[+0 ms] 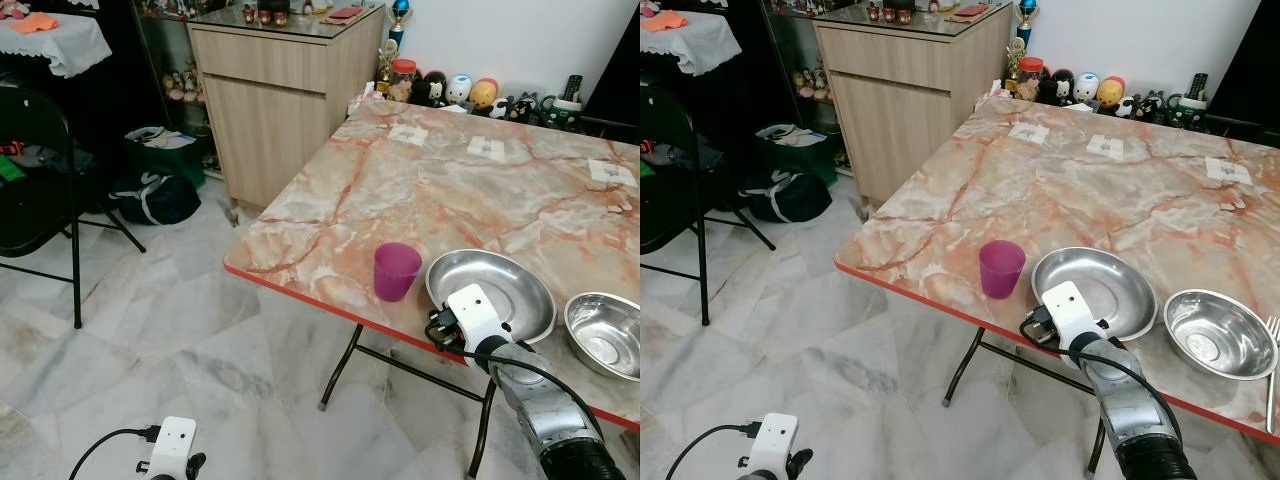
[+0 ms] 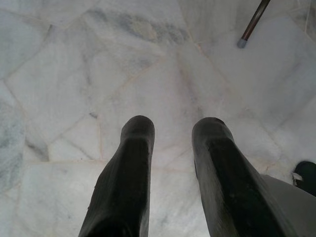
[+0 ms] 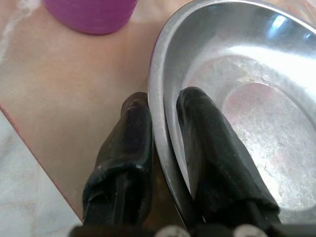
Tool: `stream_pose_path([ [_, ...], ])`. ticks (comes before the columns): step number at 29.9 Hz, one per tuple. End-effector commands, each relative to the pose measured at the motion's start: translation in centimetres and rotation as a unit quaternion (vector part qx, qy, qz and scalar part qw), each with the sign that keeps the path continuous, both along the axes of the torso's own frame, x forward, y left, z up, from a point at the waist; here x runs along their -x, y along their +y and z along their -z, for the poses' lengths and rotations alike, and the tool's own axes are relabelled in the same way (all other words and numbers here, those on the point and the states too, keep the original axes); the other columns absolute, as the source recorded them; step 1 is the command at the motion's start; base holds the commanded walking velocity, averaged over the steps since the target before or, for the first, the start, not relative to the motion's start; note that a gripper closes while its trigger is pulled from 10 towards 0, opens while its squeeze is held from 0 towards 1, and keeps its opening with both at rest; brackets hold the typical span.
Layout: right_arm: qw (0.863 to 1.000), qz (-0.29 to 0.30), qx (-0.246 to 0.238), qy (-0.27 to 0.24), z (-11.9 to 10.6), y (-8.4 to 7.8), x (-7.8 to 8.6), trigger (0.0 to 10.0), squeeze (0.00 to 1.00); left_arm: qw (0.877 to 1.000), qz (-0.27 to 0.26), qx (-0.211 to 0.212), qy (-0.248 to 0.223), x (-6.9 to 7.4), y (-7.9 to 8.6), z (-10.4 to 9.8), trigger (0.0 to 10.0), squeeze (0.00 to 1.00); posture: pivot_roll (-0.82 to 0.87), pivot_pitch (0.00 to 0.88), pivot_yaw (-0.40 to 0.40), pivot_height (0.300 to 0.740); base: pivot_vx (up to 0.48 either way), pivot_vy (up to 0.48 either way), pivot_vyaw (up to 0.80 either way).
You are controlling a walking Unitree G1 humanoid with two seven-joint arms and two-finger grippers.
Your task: Setting the table
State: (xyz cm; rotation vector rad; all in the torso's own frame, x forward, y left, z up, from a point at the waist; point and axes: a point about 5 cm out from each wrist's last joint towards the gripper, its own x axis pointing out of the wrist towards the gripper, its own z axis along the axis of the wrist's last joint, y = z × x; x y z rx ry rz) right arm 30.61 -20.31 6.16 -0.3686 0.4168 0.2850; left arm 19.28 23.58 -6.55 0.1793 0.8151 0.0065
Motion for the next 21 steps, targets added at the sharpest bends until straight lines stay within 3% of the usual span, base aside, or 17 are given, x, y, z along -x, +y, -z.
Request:
stream_pose_path([
  [1,1.000,-0.001,-0.003,0.001,0.0,0.2,-0.1,0.0,0.00,1.000,-0.003,-0.005,0.001,0.1,0.4,-0.1,10.0,0.00,0.08,0.000,-0.002,0.740,0.000,0.000,0.00],
  [15,0.999,0.005,-0.015,-0.040,-0.8,0.5,-0.2,0.0,0.00,1.000,-0.001,-0.005,0.002,0.2,0.1,0.1,10.0,0.00,0.08,0.000,-0.008,0.740,0.000,0.000,0.00],
  [21,0.992,0.053,0.007,-0.112,-2.2,-0.4,-0.8,0.0,0.00,1.000,-0.003,-0.004,0.002,0.3,0.1,0.1,10.0,0.00,0.09,0.000,-0.016,0.740,0.000,0.000,0.00],
])
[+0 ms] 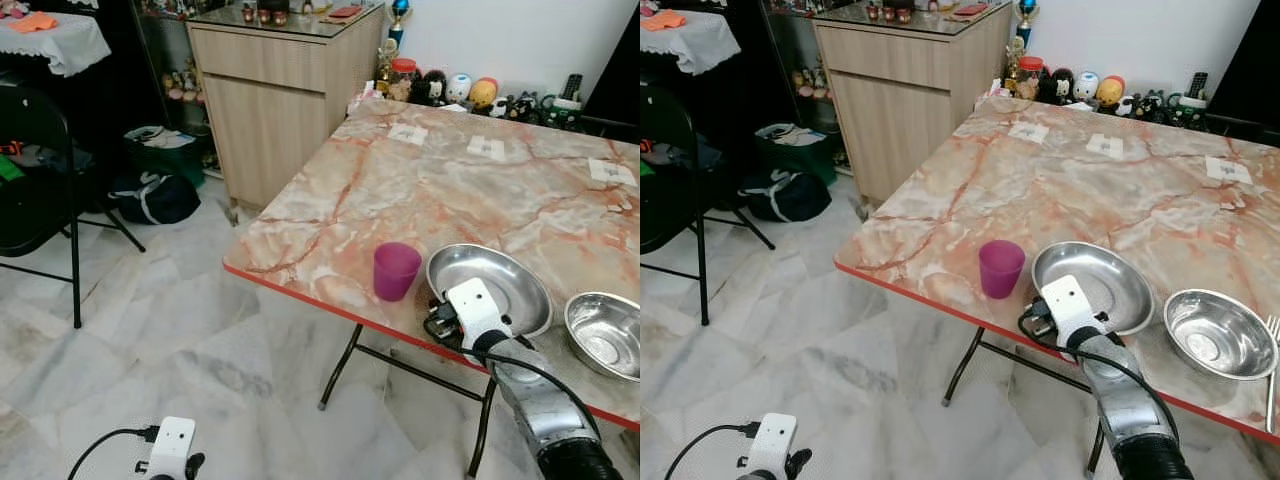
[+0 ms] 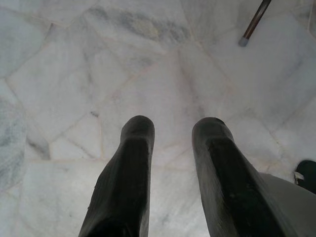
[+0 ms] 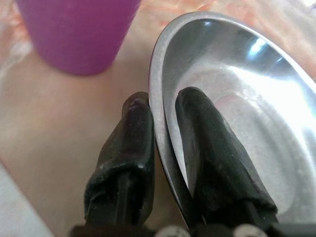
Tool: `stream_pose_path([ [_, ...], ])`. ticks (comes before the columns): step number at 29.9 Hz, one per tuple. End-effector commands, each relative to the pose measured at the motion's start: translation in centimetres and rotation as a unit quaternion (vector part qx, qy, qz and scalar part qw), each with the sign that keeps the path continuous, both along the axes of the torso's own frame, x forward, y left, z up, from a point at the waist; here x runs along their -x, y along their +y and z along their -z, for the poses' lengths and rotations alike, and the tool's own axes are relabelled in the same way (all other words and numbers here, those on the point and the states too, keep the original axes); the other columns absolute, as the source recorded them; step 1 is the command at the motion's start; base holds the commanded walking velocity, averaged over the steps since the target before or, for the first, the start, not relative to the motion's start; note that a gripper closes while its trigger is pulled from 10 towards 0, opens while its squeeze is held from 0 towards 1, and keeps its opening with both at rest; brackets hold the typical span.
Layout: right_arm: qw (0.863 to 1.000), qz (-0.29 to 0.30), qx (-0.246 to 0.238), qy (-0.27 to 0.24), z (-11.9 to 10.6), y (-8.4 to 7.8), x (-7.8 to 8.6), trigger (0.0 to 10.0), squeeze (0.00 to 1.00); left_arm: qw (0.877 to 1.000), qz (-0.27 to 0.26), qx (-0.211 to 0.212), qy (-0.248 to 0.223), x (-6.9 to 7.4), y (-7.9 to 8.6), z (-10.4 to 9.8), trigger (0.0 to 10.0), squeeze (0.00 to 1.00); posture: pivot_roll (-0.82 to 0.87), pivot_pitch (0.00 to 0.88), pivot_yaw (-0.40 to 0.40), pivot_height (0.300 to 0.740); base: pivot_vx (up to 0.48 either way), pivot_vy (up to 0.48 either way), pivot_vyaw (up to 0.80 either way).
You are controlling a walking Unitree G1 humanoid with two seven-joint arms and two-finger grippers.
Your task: Setting the table
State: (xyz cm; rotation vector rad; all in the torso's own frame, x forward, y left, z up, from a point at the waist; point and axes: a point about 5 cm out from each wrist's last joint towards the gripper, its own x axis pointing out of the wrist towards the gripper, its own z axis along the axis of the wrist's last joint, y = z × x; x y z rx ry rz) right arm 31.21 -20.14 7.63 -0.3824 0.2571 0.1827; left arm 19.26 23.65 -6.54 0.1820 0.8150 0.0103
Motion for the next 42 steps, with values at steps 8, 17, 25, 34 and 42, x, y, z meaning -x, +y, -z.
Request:
stream_pose_path([
  [8,0.989,0.089,-0.023,-0.112,-2.9,-1.5,-0.6,0.0,0.00,1.000,-0.004,-0.003,0.002,0.3,0.1,0.1,10.0,0.00,0.09,0.000,-0.014,0.740,0.000,0.000,0.00],
  [17,0.984,0.068,-0.045,-0.161,-3.8,-0.2,-0.9,0.0,0.00,1.000,-0.006,-0.005,0.001,0.3,0.0,0.2,10.0,0.00,0.09,0.000,-0.017,0.740,0.000,0.000,0.00],
  [25,0.948,0.132,0.009,-0.289,-6.7,-1.1,-0.6,0.0,0.00,1.000,-0.010,-0.004,-0.001,0.4,0.0,0.2,10.0,0.00,0.09,0.000,-0.023,0.740,0.000,0.000,0.00],
  [34,0.924,0.187,-0.001,-0.334,-6.8,-0.7,1.5,10.0,0.00,1.000,-0.015,0.000,-0.002,0.5,-0.2,0.3,10.0,0.00,0.08,0.000,-0.033,0.740,0.000,0.000,0.00],
  [42,0.884,0.328,-0.061,-0.327,-5.7,-3.1,3.4,10.0,0.00,1.000,-0.014,0.003,-0.003,0.6,-0.5,0.4,10.0,0.00,0.07,0.000,-0.036,0.740,0.000,0.000,0.00],
])
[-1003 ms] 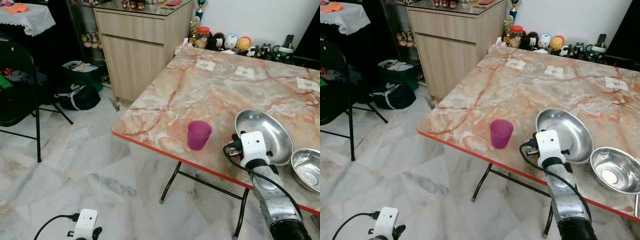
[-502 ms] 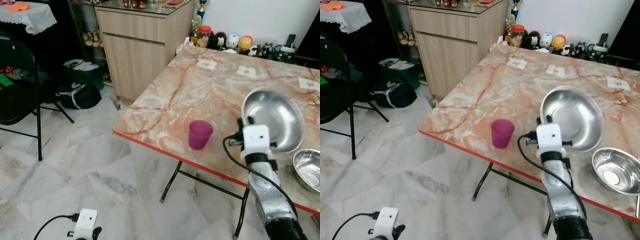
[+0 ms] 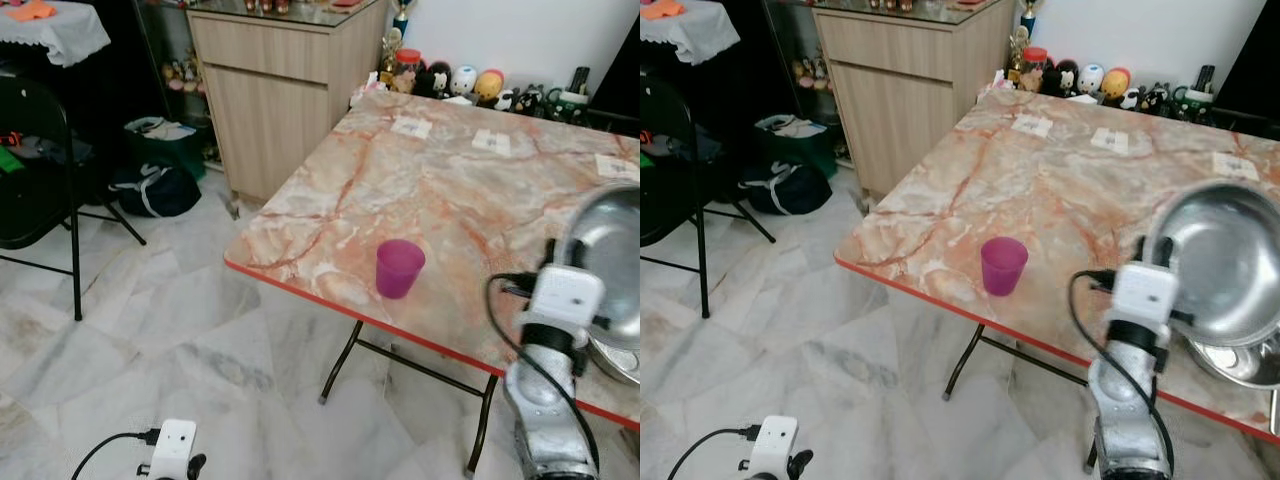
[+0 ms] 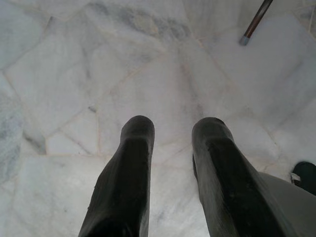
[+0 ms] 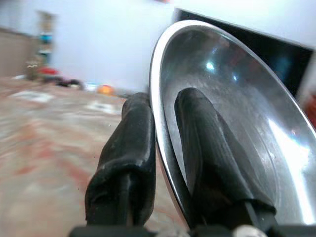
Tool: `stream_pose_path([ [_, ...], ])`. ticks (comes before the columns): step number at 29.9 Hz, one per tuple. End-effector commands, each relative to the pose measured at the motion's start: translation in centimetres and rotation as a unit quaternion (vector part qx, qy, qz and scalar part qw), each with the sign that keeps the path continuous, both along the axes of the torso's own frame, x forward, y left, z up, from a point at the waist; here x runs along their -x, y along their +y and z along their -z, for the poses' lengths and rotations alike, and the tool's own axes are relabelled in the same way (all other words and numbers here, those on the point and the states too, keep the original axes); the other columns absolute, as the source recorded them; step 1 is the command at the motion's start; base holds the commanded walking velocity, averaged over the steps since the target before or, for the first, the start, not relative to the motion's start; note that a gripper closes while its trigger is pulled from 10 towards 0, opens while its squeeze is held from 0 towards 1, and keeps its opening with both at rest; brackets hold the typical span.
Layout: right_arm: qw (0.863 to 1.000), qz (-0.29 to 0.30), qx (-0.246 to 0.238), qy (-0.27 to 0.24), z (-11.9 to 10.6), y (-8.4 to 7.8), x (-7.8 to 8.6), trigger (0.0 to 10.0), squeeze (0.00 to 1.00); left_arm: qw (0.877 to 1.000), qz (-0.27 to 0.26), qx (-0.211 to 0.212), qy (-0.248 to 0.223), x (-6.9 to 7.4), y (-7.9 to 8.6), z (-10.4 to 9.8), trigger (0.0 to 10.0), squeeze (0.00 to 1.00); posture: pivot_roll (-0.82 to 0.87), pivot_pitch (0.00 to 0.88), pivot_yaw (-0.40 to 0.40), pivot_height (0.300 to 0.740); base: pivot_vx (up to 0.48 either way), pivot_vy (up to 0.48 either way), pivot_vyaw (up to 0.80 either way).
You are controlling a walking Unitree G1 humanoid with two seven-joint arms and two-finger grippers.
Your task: Setting the table
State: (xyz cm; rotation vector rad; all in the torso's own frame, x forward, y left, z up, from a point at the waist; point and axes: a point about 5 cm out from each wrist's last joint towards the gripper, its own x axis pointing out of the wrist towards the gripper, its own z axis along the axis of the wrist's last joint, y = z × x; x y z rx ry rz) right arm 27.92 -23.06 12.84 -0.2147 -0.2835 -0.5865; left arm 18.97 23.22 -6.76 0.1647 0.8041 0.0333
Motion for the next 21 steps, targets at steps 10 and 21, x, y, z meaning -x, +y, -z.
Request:
stream_pose_path([
  [10,0.999,0.035,0.014,-0.013,-1.1,-1.0,0.3,10.0,0.00,1.000,0.002,0.003,-0.001,0.2,-0.4,0.2,10.0,0.00,0.07,0.009,-0.041,0.740,0.000,-0.195,0.00],
  [21,0.997,0.046,0.054,-0.021,-1.9,-0.9,0.2,10.0,0.00,1.000,0.001,0.004,-0.001,0.4,-0.5,0.3,10.0,0.00,0.06,0.004,-0.044,0.740,0.000,-0.422,0.00],
])
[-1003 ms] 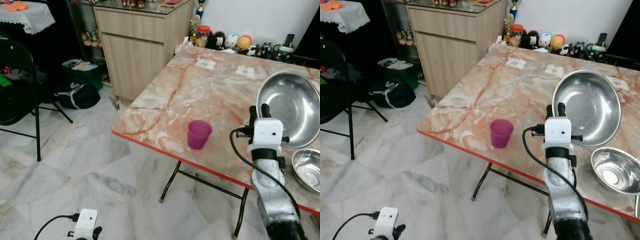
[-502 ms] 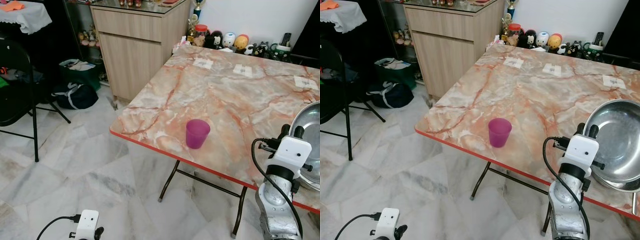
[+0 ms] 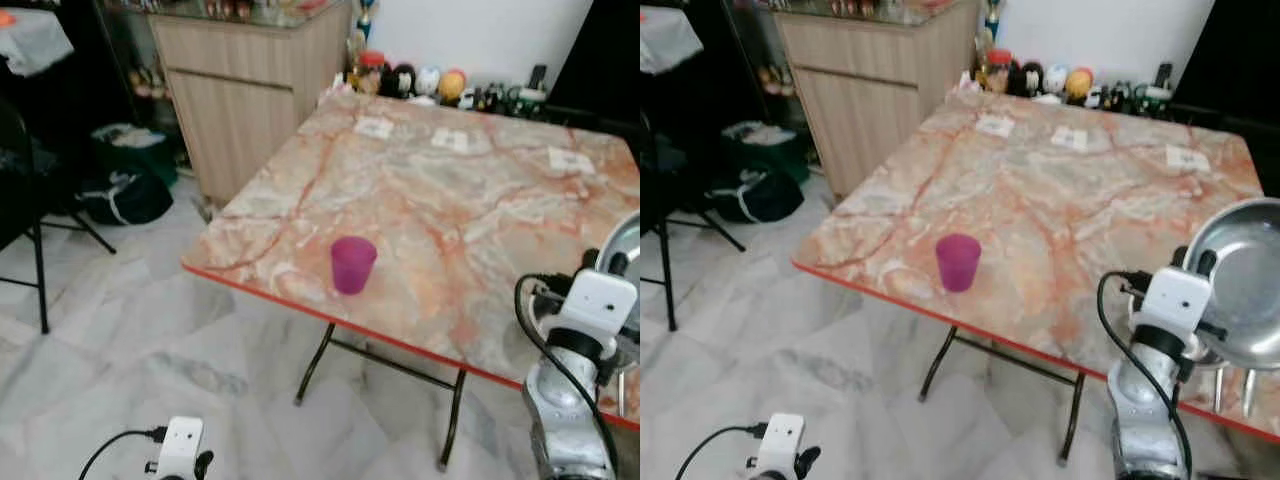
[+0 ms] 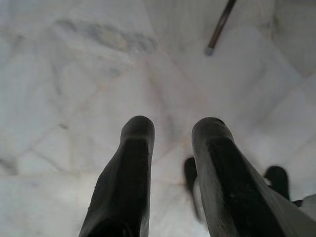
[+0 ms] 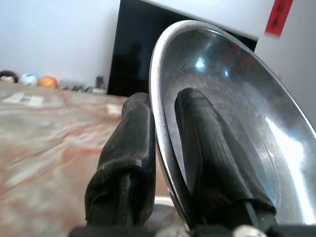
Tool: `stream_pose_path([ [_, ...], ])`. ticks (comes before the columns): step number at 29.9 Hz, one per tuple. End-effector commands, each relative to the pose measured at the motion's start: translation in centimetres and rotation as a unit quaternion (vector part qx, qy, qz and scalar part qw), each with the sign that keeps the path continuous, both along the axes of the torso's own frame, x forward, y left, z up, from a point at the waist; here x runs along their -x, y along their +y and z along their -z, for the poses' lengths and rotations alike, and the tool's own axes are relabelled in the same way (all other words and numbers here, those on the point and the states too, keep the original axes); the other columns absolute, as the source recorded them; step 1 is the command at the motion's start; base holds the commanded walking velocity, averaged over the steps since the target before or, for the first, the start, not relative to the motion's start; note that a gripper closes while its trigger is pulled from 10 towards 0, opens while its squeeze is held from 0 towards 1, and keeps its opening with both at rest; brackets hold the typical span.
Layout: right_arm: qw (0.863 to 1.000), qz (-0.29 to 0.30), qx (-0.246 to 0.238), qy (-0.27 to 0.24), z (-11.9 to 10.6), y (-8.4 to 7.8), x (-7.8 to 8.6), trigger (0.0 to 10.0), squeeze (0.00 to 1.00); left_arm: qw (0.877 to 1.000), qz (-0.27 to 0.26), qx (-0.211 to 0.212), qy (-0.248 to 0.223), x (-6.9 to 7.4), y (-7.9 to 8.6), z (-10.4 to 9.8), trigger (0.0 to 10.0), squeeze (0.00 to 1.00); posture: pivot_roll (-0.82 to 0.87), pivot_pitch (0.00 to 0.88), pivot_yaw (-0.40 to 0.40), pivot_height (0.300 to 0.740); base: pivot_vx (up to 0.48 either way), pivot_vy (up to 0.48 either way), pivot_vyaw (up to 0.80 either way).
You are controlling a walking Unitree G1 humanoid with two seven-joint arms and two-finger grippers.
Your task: Setting the table
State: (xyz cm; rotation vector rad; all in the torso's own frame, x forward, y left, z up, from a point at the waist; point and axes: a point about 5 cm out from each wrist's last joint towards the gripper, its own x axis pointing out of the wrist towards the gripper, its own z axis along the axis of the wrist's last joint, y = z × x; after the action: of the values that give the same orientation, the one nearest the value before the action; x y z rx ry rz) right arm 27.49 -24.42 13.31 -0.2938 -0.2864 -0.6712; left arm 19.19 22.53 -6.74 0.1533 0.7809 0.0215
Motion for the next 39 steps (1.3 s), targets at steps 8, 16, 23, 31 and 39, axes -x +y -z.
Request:
stream_pose_path([
  [8,0.999,0.030,0.031,-0.034,-2.0,-0.2,0.0,10.0,0.00,1.000,-0.001,-0.002,0.009,0.5,0.0,0.3,10.0,0.00,0.06,0.000,-0.043,0.740,0.000,-0.423,0.00],
  [16,0.998,0.034,-0.042,-0.031,-0.9,-0.6,0.1,10.0,0.00,1.000,0.003,-0.002,0.007,0.3,-0.2,0.2,10.0,0.00,0.06,0.000,-0.043,0.740,0.000,-0.423,-0.50],
  [23,0.999,0.025,-0.039,-0.028,-0.7,-0.3,0.1,10.0,0.00,1.000,0.006,-0.003,0.005,0.2,-0.2,0.1,10.0,0.00,0.06,0.000,-0.041,0.740,0.000,-0.421,-0.57],
  [31,0.999,-0.013,-0.051,-0.008,-0.2,0.4,-0.5,10.0,0.00,1.000,0.011,-0.001,0.005,0.1,-0.3,0.1,10.0,0.00,0.06,0.000,-0.035,0.740,0.000,-0.414,0.00],
  [39,0.998,-0.032,-0.059,0.009,0.2,0.6,-1.1,10.0,0.00,1.000,0.011,-0.002,0.005,-0.1,-0.1,0.0,10.0,0.00,0.06,0.000,-0.034,0.740,0.000,-0.409,0.00],
])
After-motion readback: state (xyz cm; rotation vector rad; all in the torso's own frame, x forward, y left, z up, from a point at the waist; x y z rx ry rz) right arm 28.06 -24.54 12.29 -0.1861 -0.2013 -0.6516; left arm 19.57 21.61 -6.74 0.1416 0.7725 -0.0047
